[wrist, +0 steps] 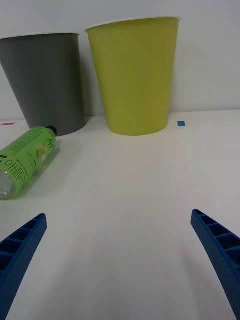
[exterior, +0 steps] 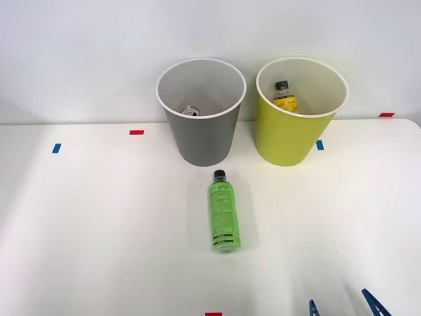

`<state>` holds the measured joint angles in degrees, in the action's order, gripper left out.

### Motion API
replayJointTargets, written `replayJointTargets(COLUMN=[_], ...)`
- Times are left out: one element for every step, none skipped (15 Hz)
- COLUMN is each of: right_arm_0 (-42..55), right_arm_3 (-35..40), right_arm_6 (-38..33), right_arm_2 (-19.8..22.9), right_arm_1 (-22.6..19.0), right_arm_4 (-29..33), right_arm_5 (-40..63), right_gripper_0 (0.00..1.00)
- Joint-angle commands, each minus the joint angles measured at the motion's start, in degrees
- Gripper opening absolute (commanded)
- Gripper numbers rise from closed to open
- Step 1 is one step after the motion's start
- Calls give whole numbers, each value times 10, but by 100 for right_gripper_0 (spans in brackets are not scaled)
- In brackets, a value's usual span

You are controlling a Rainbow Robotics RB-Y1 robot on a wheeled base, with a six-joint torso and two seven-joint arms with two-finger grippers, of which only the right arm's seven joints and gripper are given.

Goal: Put cans in the gray bin, plastic bottles in the light green bin

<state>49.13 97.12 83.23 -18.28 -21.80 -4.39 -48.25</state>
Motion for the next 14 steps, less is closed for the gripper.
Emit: replayJointTargets(right_arm_0=[0,0,0,0,0,0,0,0,0,0,0,0,0,0], right_arm_3=[0,0,0,0,0,0,0,0,0,0,0,0,0,0], right_arm_6=[0,0,0,0,0,0,0,0,0,0,0,0,0,0], right_arm_2=[0,0,0,0,0,0,0,0,0,0,0,0,0,0], right_arm_1=[0,0,0,0,0,0,0,0,0,0,0,0,0,0], right_arm_4=[0,0,0,0,0,0,0,0,0,0,0,0,0,0], right_arm_5=[0,0,0,0,0,0,0,0,0,0,0,0,0,0], right_gripper_0=[100,100,100,100,100,100,100,100,100,100,100,100,100,100])
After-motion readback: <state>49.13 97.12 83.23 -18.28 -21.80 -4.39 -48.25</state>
